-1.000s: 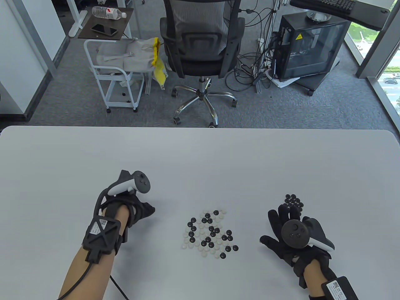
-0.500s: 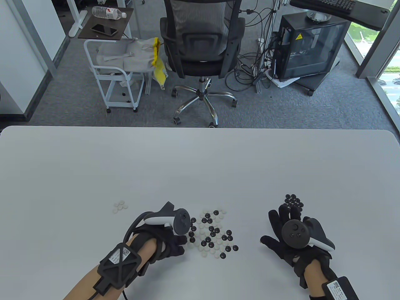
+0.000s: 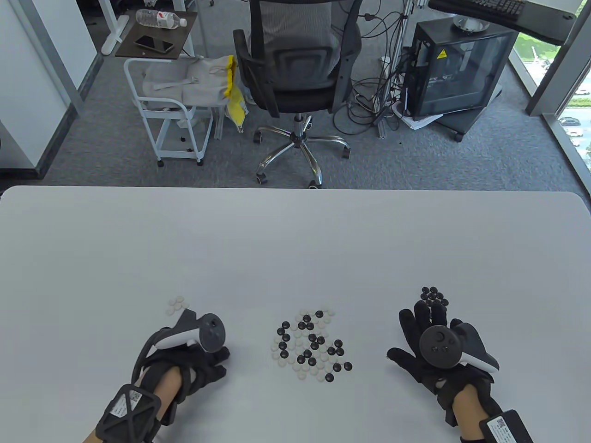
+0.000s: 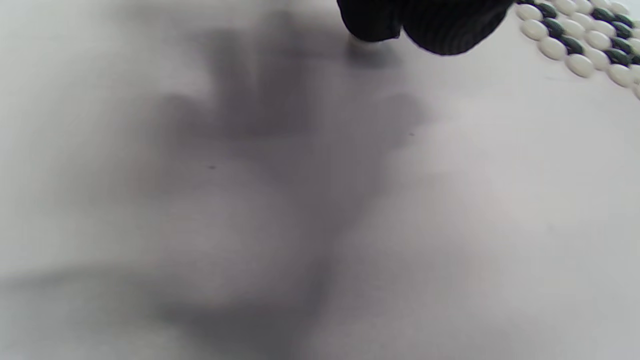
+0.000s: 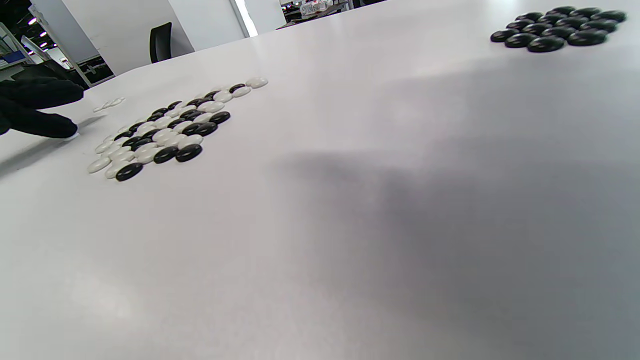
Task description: Go stone sorting task
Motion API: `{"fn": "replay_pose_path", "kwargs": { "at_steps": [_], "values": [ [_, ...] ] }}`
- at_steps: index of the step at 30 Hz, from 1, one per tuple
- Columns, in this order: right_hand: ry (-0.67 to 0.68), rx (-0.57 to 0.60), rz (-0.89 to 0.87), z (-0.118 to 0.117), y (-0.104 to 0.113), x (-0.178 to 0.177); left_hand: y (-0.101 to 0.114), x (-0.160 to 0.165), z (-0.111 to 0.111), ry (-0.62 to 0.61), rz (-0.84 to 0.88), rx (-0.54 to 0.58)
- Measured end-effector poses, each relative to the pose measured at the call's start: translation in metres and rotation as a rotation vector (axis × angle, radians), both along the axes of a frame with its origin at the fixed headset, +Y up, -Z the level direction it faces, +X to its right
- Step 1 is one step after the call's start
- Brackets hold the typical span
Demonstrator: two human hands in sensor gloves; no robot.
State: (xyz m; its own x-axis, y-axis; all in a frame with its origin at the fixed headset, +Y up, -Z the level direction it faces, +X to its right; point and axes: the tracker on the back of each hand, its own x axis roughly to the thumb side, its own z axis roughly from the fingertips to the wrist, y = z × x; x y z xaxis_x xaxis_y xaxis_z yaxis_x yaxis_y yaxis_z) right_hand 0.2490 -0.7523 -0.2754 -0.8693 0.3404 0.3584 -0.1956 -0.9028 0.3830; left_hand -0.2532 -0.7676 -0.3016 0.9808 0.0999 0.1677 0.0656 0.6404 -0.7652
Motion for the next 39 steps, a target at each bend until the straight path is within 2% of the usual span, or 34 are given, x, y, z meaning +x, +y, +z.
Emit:
{"fn": "replay_pose_path", "kwargs": {
  "at_steps": [2,7,15,20,24,29,35,39],
  "values": [
    [-0.003,-0.004,0.002,-0.001,-0.001,0.001,0.000,-0.027,-0.012,0.098,-0.025,-0.007],
    [-0.007,-0.005,0.003,0.000,-0.001,0.001,-0.003,-0.061,-0.034,0.236,-0.009,-0.032],
    [-0.010,0.001,-0.001,0.000,-0.001,0.001,-0.005,-0.076,-0.055,0.345,0.037,-0.038],
    [-0.012,0.000,-0.004,0.000,-0.001,0.001,0.003,-0.073,-0.059,0.346,0.045,-0.019],
    [-0.014,-0.002,0.001,-0.001,-0.001,0.002,0.022,-0.052,-0.057,0.268,0.092,0.028],
    [-0.016,-0.005,0.006,-0.001,-0.001,0.003,0.037,0.003,-0.042,0.035,0.070,0.044],
    [-0.013,-0.008,0.008,-0.001,-0.001,0.003,0.032,0.072,-0.020,-0.201,0.015,0.007],
    [-0.008,-0.003,0.005,-0.001,-0.001,0.002,0.022,0.105,-0.012,-0.293,0.029,-0.002]
  ]
}}
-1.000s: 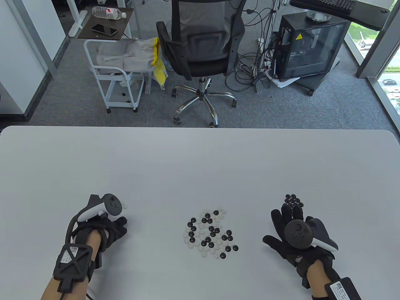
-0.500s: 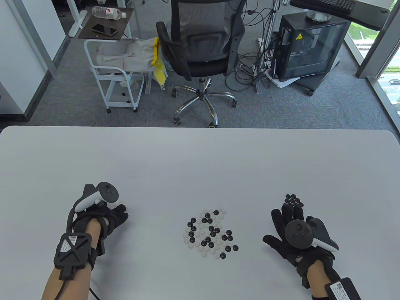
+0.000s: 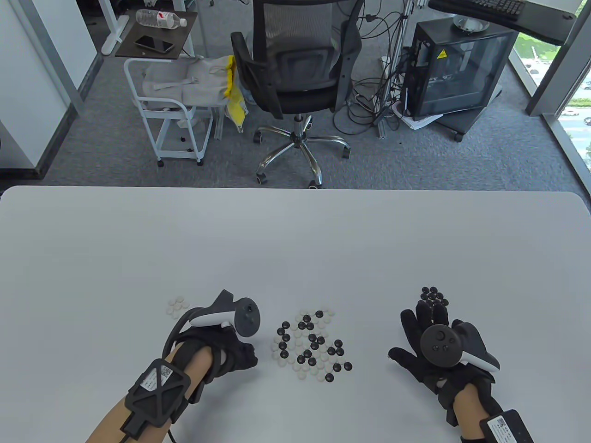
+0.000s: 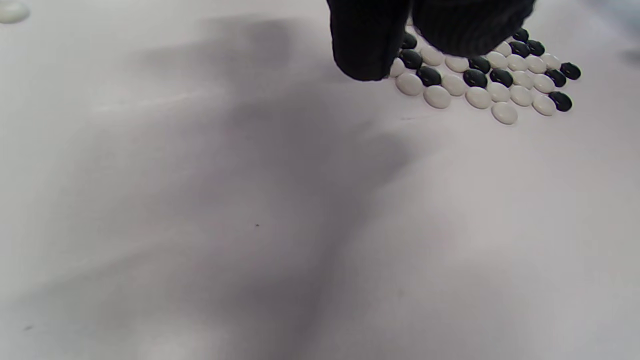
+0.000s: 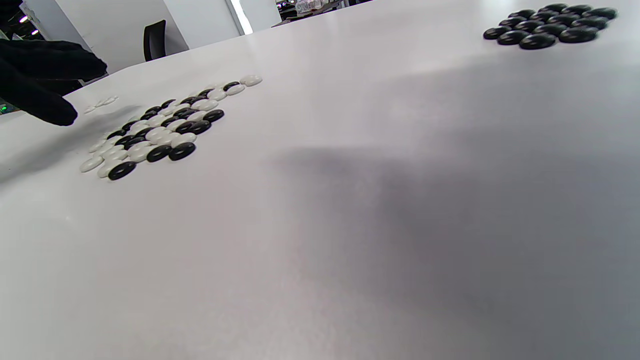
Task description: Go stone sorting task
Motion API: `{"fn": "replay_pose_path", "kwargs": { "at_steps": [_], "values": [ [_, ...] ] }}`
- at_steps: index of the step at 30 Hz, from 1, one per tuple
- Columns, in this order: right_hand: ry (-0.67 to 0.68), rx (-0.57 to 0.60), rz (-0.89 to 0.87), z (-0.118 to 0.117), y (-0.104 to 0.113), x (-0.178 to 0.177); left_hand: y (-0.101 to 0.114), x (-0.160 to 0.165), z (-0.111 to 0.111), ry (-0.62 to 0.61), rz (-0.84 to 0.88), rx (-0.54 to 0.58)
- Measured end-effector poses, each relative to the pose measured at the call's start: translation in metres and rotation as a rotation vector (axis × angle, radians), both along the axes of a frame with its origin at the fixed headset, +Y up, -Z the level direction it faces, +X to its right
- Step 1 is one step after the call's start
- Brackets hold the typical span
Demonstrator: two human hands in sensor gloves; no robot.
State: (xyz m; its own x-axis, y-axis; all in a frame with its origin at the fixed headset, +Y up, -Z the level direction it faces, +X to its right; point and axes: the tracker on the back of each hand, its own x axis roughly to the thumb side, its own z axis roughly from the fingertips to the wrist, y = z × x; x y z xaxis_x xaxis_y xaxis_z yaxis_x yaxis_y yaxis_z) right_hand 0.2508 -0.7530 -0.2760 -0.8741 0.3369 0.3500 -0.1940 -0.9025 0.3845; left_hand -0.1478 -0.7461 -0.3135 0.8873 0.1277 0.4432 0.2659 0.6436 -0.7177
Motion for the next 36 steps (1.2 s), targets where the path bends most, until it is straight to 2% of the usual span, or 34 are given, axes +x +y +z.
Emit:
{"fn": "replay_pose_path", "kwargs": {
  "at_steps": [6,11,16,18,23,28,36],
  "values": [
    [0.004,-0.001,-0.003,0.000,-0.001,-0.001,-0.018,0.024,0.005,-0.082,-0.029,0.001],
    [0.004,0.000,-0.006,0.000,0.000,0.000,-0.032,0.013,0.011,-0.081,-0.060,-0.028],
    [-0.001,-0.005,-0.001,0.000,-0.002,0.003,-0.024,-0.034,0.014,0.042,-0.092,-0.003],
    [-0.003,-0.009,0.002,0.000,-0.002,0.004,-0.022,-0.067,0.009,0.156,-0.120,0.008],
    [-0.006,-0.014,0.007,0.000,-0.002,0.005,-0.019,-0.119,-0.003,0.314,-0.230,0.060],
    [-0.004,-0.019,0.010,0.000,-0.003,0.003,-0.025,-0.147,-0.018,0.438,-0.179,0.030],
    [0.001,-0.026,0.007,0.000,-0.003,0.000,-0.029,-0.157,-0.037,0.518,-0.142,0.019]
  ]
}}
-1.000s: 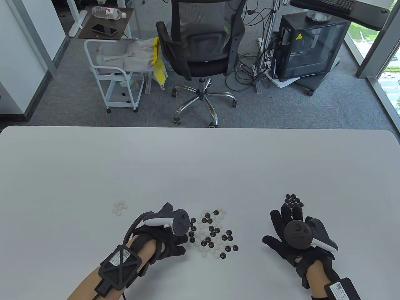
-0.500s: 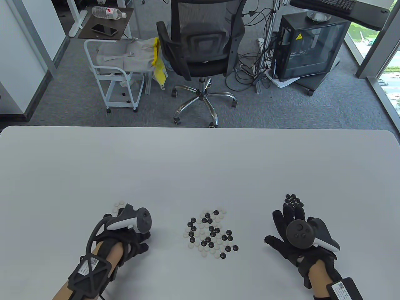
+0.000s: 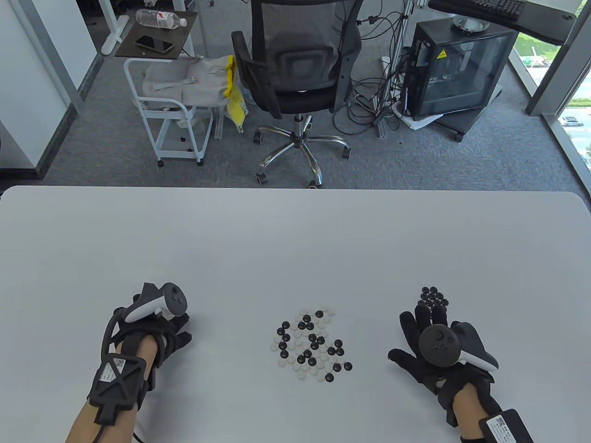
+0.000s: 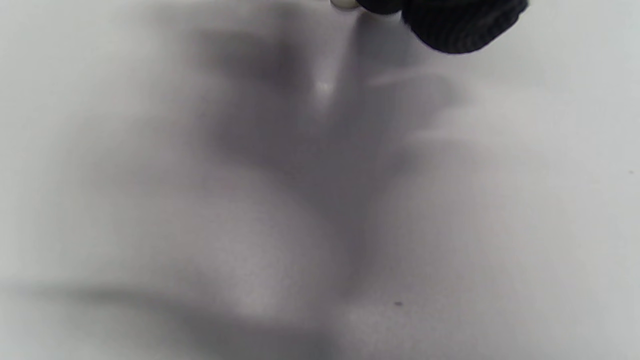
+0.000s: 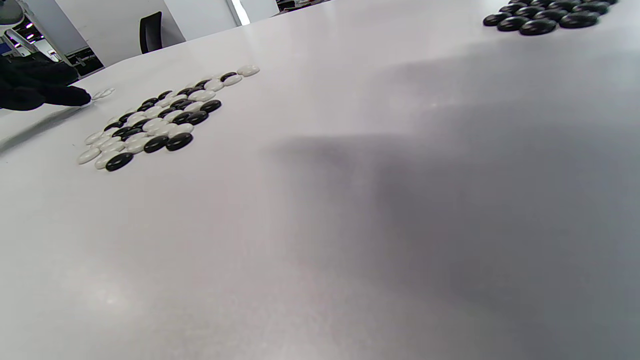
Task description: Go stone sorting task
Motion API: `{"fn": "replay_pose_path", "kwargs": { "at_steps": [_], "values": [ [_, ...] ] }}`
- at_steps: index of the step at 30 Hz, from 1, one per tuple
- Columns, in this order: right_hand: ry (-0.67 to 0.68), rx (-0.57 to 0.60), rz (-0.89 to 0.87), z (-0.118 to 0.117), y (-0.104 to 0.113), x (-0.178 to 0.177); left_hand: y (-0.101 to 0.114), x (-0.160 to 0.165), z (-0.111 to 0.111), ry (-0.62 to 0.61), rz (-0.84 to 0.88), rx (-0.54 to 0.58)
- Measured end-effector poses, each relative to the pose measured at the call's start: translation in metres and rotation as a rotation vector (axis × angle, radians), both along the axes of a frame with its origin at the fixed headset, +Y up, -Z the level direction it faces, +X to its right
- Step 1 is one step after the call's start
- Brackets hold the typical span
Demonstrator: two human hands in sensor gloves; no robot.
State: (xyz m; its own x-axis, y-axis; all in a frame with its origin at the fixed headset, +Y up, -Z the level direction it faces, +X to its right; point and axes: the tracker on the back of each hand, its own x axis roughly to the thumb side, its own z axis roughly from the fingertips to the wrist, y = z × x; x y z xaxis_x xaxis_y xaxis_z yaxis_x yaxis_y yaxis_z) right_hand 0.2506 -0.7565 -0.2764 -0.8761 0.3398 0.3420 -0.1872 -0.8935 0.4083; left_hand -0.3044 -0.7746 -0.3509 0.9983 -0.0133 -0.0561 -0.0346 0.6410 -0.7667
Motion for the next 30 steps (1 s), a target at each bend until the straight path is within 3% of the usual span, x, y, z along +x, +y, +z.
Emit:
{"fn": "replay_pose_path", "kwargs": {
  "at_steps": [4,8,12,16,21,26,30],
  "values": [
    [-0.002,0.003,-0.002,0.000,0.000,0.000,0.006,-0.004,-0.011,0.041,0.021,0.012],
    [-0.003,-0.004,0.001,0.000,0.000,0.000,0.038,-0.003,-0.025,0.102,0.141,0.093],
    [-0.002,0.001,0.000,-0.001,0.000,0.000,0.075,0.024,-0.037,0.061,0.273,0.169],
    [-0.002,-0.002,0.000,-0.001,0.000,0.000,0.090,0.068,-0.047,-0.055,0.424,0.140],
    [0.000,-0.003,-0.004,-0.001,0.000,-0.001,0.086,0.131,-0.058,-0.173,0.439,0.109],
    [0.007,0.000,-0.006,-0.001,0.000,-0.002,0.055,0.206,-0.062,-0.311,0.434,0.032],
    [0.007,0.004,-0.009,0.000,0.000,-0.001,0.030,0.244,-0.061,-0.359,0.425,0.008]
  ]
}}
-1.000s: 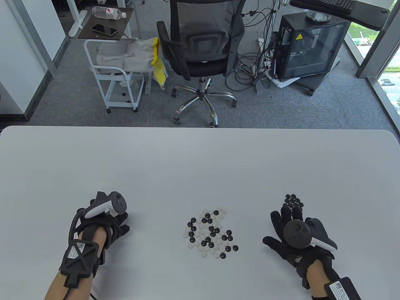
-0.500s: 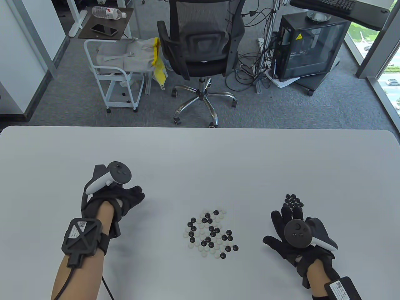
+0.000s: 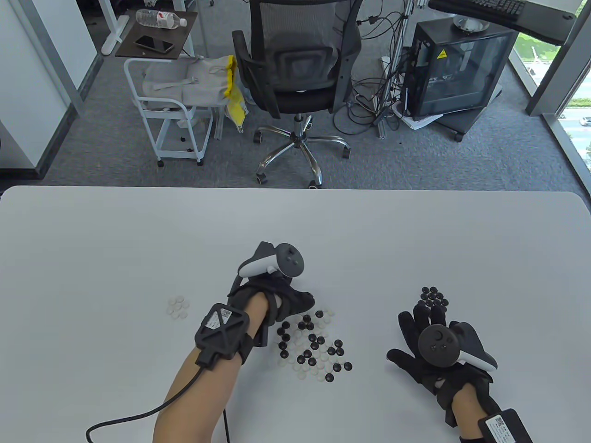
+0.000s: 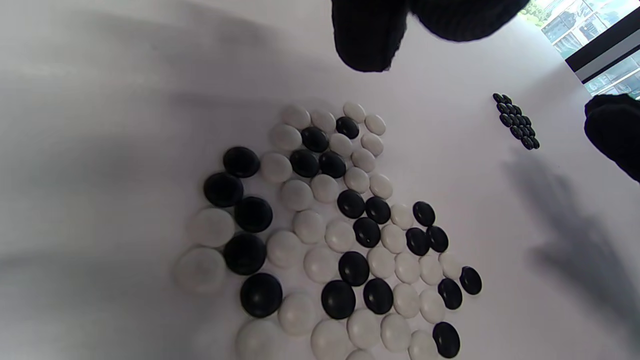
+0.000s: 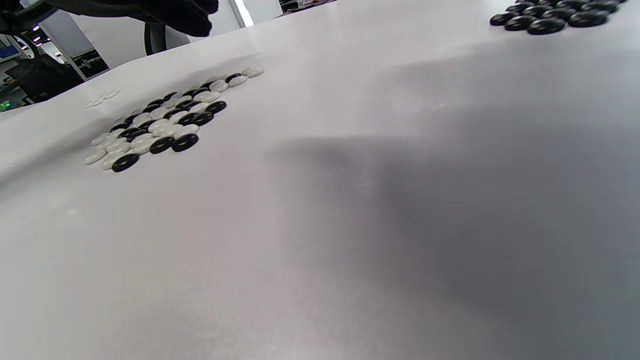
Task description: Go stone sorting task
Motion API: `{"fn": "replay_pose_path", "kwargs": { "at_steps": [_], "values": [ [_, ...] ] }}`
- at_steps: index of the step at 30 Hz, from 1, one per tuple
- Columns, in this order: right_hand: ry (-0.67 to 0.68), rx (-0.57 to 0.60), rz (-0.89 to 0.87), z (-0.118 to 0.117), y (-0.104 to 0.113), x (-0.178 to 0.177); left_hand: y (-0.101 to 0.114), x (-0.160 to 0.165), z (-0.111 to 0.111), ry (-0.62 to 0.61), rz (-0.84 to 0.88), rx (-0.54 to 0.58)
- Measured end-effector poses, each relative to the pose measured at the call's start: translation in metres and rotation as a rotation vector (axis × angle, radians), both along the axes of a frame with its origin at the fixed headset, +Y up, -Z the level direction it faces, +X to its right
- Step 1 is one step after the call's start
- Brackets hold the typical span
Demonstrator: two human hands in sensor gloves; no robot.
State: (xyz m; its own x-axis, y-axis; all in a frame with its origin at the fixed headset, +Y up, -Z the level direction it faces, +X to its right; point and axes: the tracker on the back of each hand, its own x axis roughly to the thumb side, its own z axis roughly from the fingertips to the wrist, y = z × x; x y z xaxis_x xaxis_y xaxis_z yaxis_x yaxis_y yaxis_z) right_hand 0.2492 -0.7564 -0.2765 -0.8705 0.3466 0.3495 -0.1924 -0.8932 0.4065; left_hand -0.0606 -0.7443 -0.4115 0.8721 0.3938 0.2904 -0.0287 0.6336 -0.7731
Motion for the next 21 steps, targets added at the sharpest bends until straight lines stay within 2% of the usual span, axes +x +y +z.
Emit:
{"fn": "replay_pose_path", "kwargs": {
  "at_steps": [2,6,12,15,17,21],
  "values": [
    [0.000,0.002,-0.002,0.000,0.000,0.001,-0.014,0.015,-0.001,-0.014,-0.011,-0.006],
    [-0.004,-0.001,0.001,0.000,0.000,0.003,-0.028,0.026,-0.003,-0.015,-0.042,-0.015],
    [-0.011,-0.004,0.006,0.000,-0.001,0.007,-0.036,0.019,-0.011,0.028,-0.073,-0.024],
    [-0.014,-0.001,0.005,0.000,0.000,0.009,-0.031,-0.007,-0.021,0.120,-0.140,0.026],
    [-0.013,0.007,0.002,0.001,0.002,0.009,-0.029,-0.031,-0.028,0.186,-0.162,0.016],
    [-0.010,0.024,0.001,0.002,0.005,0.009,-0.026,-0.102,-0.035,0.399,-0.173,-0.031]
  ]
}}
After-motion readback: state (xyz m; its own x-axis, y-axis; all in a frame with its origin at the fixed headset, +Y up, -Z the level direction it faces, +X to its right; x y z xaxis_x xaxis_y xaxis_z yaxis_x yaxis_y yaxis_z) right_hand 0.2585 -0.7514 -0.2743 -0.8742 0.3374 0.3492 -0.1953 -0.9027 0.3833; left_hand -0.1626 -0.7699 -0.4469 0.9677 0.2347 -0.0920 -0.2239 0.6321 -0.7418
